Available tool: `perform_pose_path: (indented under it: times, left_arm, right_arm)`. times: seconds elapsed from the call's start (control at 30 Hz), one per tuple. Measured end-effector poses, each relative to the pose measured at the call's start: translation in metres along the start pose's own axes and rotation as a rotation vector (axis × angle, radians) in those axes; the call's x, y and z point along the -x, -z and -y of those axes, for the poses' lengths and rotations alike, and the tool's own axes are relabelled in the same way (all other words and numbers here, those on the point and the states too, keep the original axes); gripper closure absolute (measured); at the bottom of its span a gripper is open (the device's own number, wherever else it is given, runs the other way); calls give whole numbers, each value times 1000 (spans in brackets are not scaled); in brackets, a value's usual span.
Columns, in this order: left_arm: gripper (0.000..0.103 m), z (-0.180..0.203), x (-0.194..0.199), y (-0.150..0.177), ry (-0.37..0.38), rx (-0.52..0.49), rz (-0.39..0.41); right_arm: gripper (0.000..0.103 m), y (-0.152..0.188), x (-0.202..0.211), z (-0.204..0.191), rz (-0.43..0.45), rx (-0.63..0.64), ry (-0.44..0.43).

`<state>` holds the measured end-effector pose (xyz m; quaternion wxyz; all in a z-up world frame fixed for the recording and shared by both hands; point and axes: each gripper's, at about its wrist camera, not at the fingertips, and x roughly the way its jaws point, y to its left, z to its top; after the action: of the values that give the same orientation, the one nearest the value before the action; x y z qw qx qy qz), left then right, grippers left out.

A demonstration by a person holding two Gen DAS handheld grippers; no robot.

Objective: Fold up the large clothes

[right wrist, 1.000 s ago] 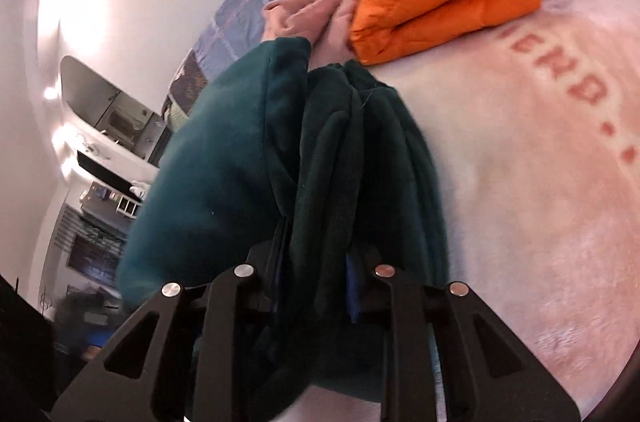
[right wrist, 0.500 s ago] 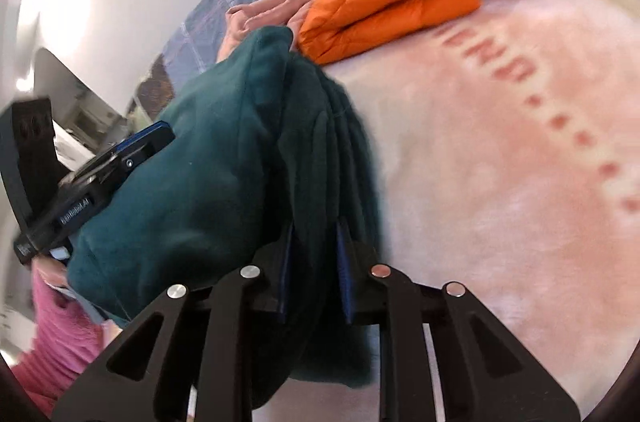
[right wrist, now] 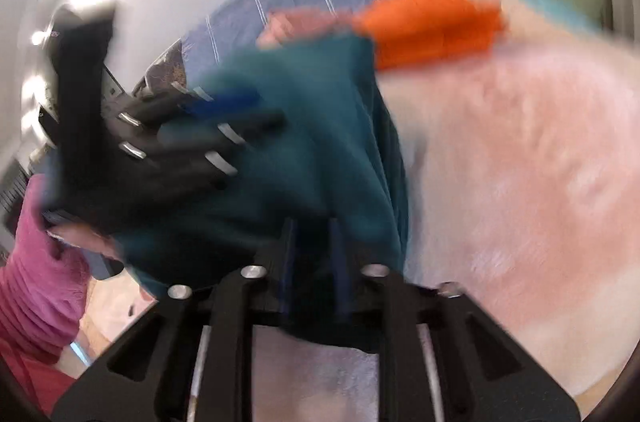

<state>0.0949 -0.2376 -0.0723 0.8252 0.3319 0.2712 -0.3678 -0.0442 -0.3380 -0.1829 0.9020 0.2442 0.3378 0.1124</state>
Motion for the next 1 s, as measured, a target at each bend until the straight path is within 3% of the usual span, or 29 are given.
perform_pose_path:
  times: [0.1,0.2,0.33,0.5,0.6,0.63,0.67,0.7,0.73,0.77,0.83,1.0]
  left_arm:
    - [67,-10,3,4,32,40,17]
    - [63,-17,11,4,59,80,42]
    - [49,-34,26,-4,132,184,64]
    - [48,-67,48,-38,88,274,200]
    - [40,-79,34,-59,130,289,230]
    - [34,-78,22,-61,150,287,211]
    - [33,-71,-9,-60,185,268,115]
    - [33,-59,-49,-57,218,226,-69]
    - [33,-48,-81,-49,199,180,-206]
    - [31,-46,-101,-45,162,151,-269]
    - [30,-52,-102,-51,195,191,-284]
    - [30,-43,-92,-51,150,162,-254]
  right_arm:
    - [97,3,1,7,16,-54,-26]
    - [97,4,0,-6,19,15,53]
    - [97,7,-5,-14,33,63,113]
    - [97,5,-5,-15,42,60,122]
    - [97,6,-6,-24,43,69,139]
    - [97,5,-7,-24,43,68,141]
    - [97,6,-7,-25,41,67,145]
    - [97,7,-10,-25,24,71,148]
    - [97,7,-13,-25,23,79,151]
    - [97,8,-15,-25,30,89,157]
    - [97,8,-15,-29,44,100,186]
    - [96,11,-15,-35,45,125,213]
